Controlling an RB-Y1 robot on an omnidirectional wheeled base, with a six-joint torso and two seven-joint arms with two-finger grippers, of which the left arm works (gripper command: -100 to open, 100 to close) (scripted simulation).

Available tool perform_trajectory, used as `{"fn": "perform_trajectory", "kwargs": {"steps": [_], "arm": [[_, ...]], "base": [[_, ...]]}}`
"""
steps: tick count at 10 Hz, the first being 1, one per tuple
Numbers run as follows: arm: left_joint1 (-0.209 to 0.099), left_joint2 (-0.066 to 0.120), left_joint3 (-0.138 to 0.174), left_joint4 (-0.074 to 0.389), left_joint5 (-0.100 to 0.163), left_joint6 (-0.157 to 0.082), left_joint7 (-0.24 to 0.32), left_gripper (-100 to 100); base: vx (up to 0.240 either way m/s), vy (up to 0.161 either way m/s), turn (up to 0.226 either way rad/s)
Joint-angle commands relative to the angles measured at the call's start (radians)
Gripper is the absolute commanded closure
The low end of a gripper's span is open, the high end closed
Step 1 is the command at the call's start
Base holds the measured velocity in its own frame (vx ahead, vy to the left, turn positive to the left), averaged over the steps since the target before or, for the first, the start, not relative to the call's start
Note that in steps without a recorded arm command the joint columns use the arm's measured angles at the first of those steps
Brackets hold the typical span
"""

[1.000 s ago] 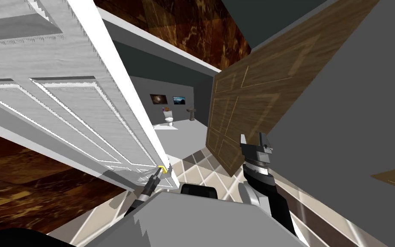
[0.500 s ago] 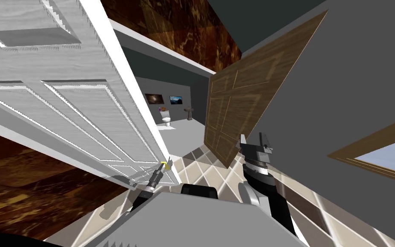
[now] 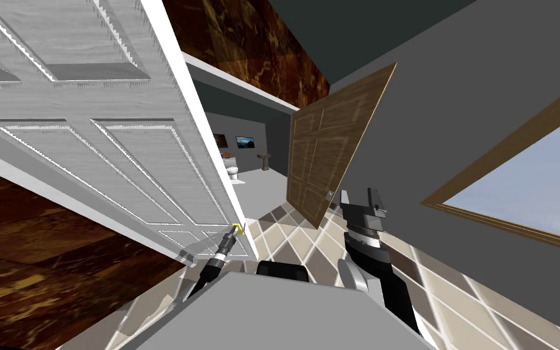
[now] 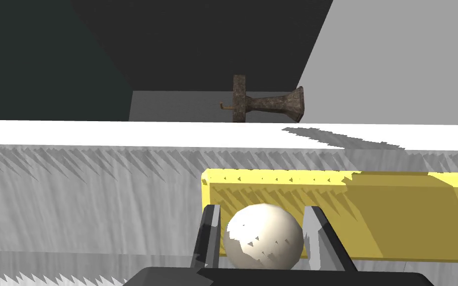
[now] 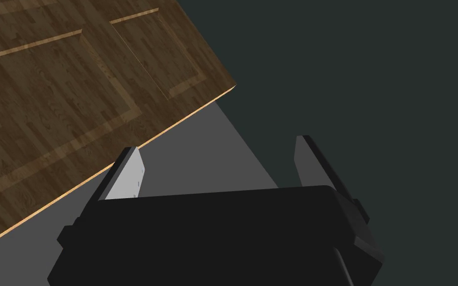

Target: Pull the door open

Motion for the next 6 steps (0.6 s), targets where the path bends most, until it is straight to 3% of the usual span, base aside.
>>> {"fn": "perform_trajectory", "kwargs": {"steps": [1,6], "arm": [[-0.023,-0.004,-0.004,0.03,0.009,-0.002,-0.007,100],[-0.12,-0.009,-0.025,0.09,0.049,0.036,-0.035,100]], "base": [[-0.136,0.02,-0.049],[-0.17,0.044,-0.103]]}}
